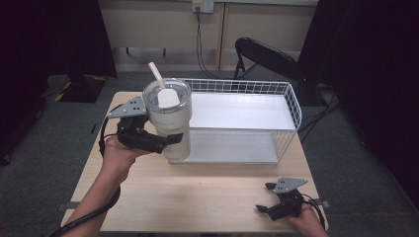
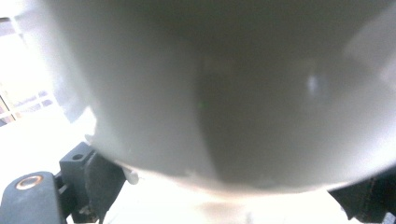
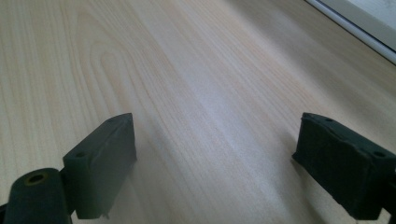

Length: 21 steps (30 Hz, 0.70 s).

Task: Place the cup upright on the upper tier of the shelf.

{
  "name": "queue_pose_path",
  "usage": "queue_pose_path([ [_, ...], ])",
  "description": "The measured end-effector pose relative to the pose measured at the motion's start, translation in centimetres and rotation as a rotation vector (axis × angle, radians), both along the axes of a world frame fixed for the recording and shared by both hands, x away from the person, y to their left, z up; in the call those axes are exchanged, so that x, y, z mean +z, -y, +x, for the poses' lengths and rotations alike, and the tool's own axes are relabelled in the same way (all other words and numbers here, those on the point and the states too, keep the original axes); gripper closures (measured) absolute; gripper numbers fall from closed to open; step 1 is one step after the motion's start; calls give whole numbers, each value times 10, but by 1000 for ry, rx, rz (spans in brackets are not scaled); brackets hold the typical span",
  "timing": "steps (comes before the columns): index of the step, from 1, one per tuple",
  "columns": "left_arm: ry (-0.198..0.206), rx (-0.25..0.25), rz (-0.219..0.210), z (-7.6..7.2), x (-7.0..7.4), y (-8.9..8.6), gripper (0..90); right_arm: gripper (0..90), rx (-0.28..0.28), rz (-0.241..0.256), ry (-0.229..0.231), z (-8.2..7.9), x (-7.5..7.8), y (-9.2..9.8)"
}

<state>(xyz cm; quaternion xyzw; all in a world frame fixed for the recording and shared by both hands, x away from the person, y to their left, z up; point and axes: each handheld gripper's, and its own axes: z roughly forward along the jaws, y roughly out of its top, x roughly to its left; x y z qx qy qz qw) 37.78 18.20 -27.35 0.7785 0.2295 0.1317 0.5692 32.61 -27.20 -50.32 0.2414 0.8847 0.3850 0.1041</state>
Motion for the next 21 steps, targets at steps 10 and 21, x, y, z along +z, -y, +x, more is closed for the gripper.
queue_pose_path([
  [10,-5,-9,1,8,15,5,104,117,0,0,2,0,0,0],
  [21,3,-15,-2,21,35,18,103,117,0,0,2,0,0,0],
])
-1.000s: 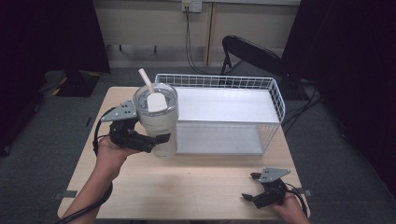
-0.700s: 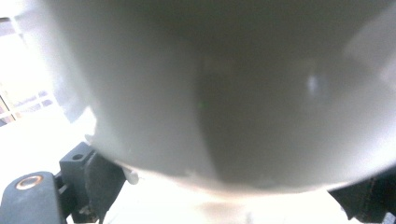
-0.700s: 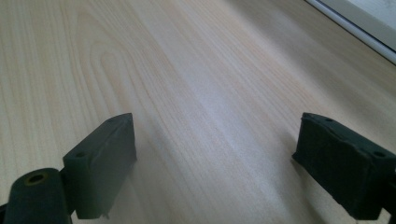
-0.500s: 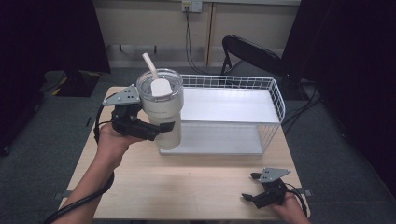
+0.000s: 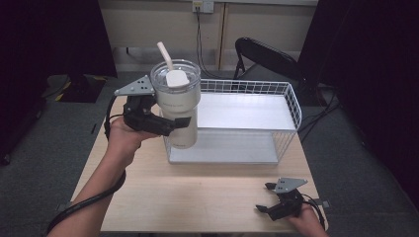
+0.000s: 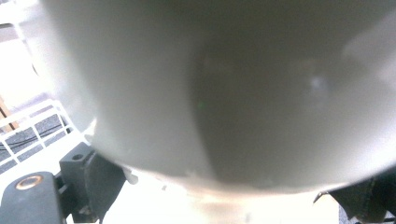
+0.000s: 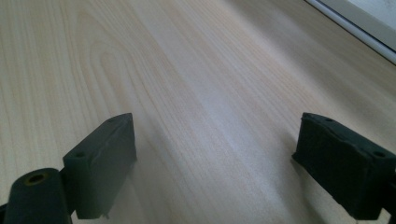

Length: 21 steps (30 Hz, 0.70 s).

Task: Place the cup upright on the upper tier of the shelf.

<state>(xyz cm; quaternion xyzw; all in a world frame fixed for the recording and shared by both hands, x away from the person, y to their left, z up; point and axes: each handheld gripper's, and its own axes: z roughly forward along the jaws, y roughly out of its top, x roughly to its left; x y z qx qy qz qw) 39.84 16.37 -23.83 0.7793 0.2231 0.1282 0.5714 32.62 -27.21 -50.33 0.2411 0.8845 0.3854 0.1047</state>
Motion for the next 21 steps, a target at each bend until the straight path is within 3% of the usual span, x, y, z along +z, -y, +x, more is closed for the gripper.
queue_pose_path([
  [21,9,29,13,31,16,19,103,117,-1,-1,0,0,0,0],
])
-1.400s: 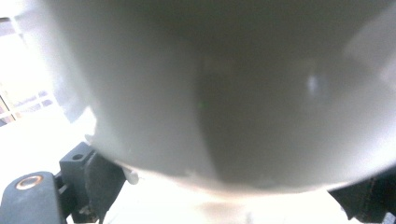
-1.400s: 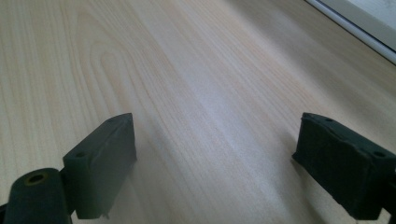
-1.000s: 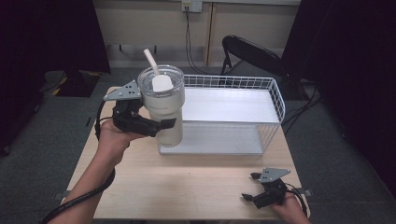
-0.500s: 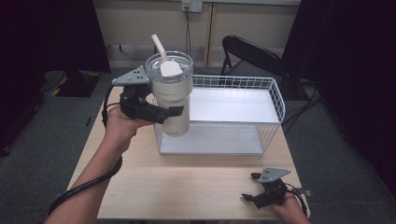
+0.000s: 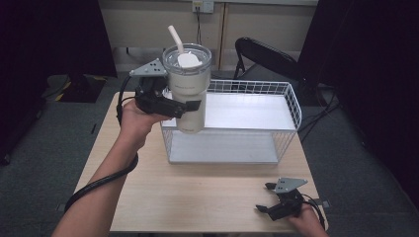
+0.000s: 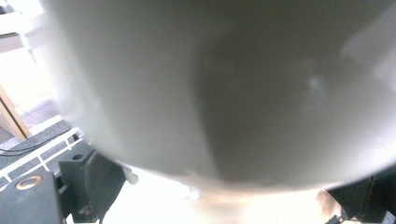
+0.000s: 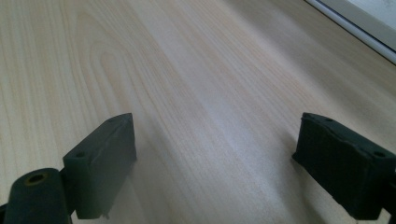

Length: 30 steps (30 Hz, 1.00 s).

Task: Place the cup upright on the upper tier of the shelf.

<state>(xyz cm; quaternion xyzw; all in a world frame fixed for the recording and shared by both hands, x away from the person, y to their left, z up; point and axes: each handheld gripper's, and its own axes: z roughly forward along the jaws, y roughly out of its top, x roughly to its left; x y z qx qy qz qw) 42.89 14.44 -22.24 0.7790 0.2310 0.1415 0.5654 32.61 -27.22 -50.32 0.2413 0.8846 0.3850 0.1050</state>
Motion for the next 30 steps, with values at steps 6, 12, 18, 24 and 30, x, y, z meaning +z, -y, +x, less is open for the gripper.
queue_pose_path([
  [6,-3,20,4,13,0,6,103,117,0,0,-1,0,0,0],
  [12,-5,40,5,26,-2,11,103,117,3,0,-1,0,0,0],
  [18,-4,55,11,39,-8,18,103,117,4,0,-2,0,0,0],
  [24,-3,73,20,49,-14,25,103,117,5,1,-3,0,0,0],
  [30,1,84,25,55,-20,29,103,117,7,0,-1,0,0,1],
])
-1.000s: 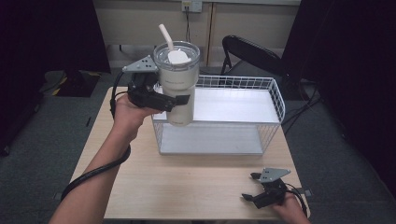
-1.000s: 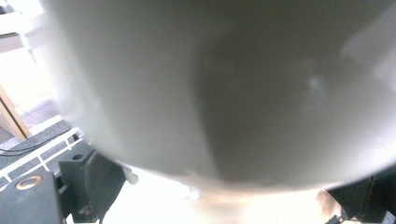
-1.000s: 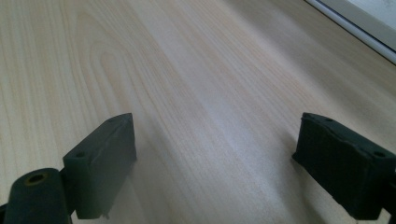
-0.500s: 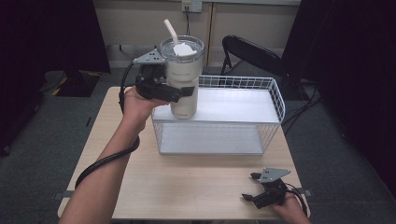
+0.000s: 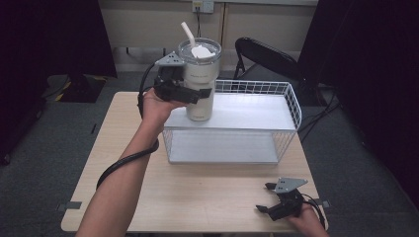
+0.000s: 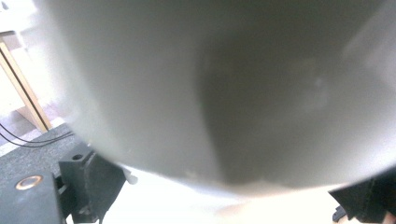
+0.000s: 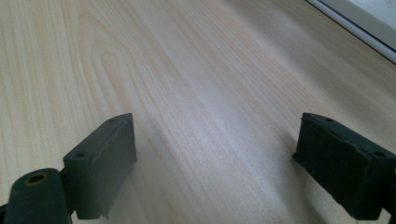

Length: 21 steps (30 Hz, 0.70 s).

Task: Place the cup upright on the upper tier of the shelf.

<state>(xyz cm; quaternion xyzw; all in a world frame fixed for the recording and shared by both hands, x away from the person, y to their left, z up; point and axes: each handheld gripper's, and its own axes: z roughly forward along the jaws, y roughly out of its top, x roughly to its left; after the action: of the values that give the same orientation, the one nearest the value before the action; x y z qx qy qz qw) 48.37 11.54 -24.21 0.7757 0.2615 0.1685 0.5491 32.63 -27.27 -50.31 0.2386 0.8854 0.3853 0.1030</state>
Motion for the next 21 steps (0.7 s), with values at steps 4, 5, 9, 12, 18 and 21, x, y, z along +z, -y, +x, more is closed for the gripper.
queue_pose_path([
  [4,8,3,12,2,-3,1,102,117,0,0,0,0,0,0],
  [5,5,8,12,3,-4,1,102,117,0,0,0,0,0,0],
  [9,-1,14,-7,6,-8,-1,102,117,0,0,0,0,0,0],
  [12,5,8,2,5,-8,-1,101,117,0,0,0,0,0,0],
  [18,29,4,-8,2,-12,-2,100,117,0,-1,-1,0,0,0],
  [21,41,3,-5,0,-13,-2,99,117,1,-1,1,0,0,0],
])
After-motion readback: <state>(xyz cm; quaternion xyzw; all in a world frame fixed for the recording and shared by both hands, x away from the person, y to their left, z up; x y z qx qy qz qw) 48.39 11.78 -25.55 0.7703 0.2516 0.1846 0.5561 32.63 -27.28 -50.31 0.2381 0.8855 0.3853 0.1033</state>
